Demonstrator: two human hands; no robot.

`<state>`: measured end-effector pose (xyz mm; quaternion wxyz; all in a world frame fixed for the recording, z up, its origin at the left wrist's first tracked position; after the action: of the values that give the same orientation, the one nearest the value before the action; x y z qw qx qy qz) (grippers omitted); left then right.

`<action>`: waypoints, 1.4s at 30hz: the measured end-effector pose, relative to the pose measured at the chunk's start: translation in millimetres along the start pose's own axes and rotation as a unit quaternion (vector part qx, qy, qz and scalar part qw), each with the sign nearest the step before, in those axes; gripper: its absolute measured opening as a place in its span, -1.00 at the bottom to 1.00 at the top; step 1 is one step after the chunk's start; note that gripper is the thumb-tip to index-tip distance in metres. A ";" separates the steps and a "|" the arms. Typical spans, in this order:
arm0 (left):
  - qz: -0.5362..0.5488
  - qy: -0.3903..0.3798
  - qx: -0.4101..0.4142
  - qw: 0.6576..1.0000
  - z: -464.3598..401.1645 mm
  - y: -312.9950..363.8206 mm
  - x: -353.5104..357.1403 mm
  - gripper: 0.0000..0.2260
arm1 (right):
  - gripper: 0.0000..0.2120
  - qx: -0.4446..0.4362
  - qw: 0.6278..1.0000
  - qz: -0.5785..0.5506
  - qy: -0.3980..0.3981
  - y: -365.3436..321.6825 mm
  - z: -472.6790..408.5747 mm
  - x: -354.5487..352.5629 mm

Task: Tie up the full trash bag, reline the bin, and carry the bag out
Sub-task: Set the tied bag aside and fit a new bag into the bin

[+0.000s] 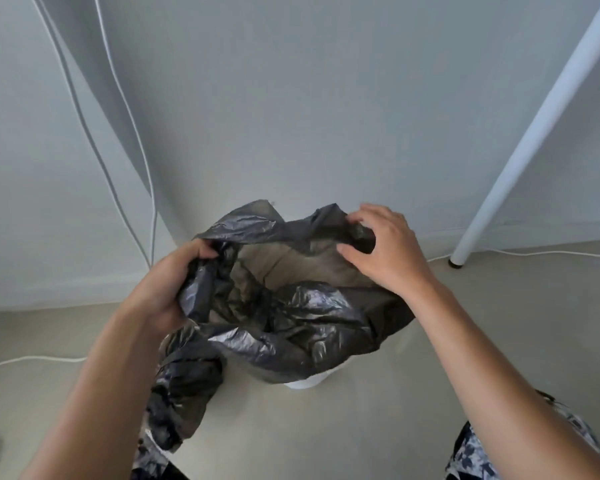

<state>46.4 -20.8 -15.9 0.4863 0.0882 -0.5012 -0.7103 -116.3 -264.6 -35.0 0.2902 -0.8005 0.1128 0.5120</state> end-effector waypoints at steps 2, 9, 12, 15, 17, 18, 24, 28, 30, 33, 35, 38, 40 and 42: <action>-0.004 0.034 0.029 0.999 -4.8 -4.0 -8.6 -0.84 | -0.87 0.018 0.999 -0.042 -0.010 -0.9 -0.9 13.1; 0.019 0.032 0.104 0.994 -13.2 -13.4 -30.2 -0.69 | -0.53 0.122 0.988 -0.036 -0.089 1.6 -10.2 26.7; -0.011 0.011 0.090 0.996 -9.9 -14.9 -37.6 -0.50 | -0.79 0.165 0.981 -0.018 -0.101 6.0 -13.6 25.9; -0.110 -0.059 0.017 0.992 -3.6 -16.3 -46.6 -0.39 | -0.80 0.224 0.964 -0.084 -0.119 11.4 -13.2 26.2; -0.161 -0.113 -0.024 0.980 0.1 -18.2 -50.4 -0.41 | -0.78 0.266 0.942 -0.162 -0.128 12.2 -11.3 26.1; -0.182 -0.121 -0.037 0.975 0.6 -19.1 -52.6 -0.42 | -0.78 0.285 0.931 -0.188 -0.131 11.9 -10.8 25.1; -0.130 -0.034 0.009 0.991 -5.6 -17.0 -61.3 -0.48 | -0.70 0.303 0.909 -0.243 -0.153 13.7 -15.7 13.9; -0.046 0.013 0.057 0.997 -10.9 -13.1 -59.1 -0.68 | -0.87 0.303 0.895 -0.273 -0.178 16.3 -14.7 9.9; -0.041 0.032 0.068 0.996 -13.9 -15.1 -55.6 -0.72 | -0.87 0.306 0.883 -0.296 -0.198 20.2 -13.4 11.7; -0.035 0.064 0.073 0.995 -20.8 -21.8 -52.2 -0.71 | -0.88 0.300 0.878 -0.320 -0.191 26.7 -10.8 19.8; -0.024 0.083 0.075 0.993 -27.2 -24.9 -51.9 -0.71 | -0.82 0.296 0.886 -0.319 -0.160 31.8 -10.7 28.1; 0.018 0.101 0.094 0.990 -37.2 -26.0 -52.9 -0.68 | -0.83 0.299 0.906 -0.290 -0.073 37.0 -13.2 37.2; 0.081 0.083 0.112 0.987 -44.7 -26.1 -54.7 -0.64 | -0.87 0.275 0.926 -0.259 0.009 37.5 -16.2 41.4; 0.137 0.064 0.118 0.981 -52.9 -25.5 -57.5 -0.65 | -0.86 0.249 0.936 -0.241 0.065 36.3 -20.2 45.1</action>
<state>92.9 -8.4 -82.6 0.5962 0.1212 -0.5564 -0.5660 -98.2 -300.4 -81.5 0.5865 -0.7378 0.0590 0.3289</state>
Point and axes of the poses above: each hand's wrist, its own z-axis away from the middle knuckle, its own x-axis out of the palm, y = z × x, the point moved 1 cm from there along -z, towards the middle knuckle, and after that the axes turned 8 degrees about z, right-handed, at the moved point
